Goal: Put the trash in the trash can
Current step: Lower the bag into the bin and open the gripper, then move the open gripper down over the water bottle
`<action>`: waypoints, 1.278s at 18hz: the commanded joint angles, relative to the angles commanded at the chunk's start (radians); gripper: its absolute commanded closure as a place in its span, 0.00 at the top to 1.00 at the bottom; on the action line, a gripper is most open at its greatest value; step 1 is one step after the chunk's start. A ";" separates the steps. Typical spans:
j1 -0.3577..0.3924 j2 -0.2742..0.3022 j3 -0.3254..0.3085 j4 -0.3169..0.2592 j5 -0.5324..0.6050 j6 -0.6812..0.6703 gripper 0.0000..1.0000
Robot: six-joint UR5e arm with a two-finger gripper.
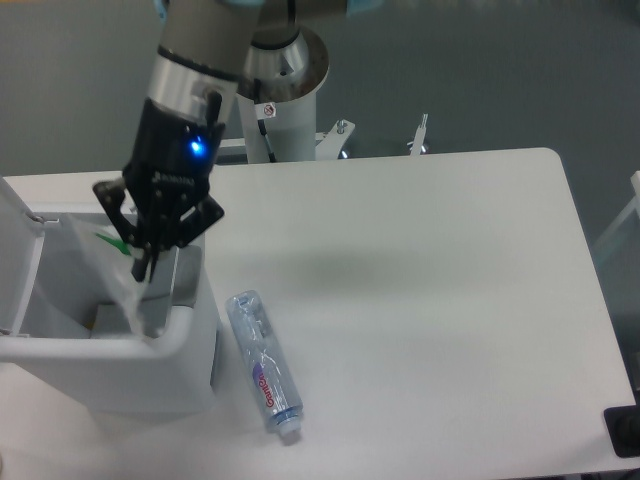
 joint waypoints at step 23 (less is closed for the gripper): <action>0.104 -0.280 0.152 0.093 0.448 0.158 1.00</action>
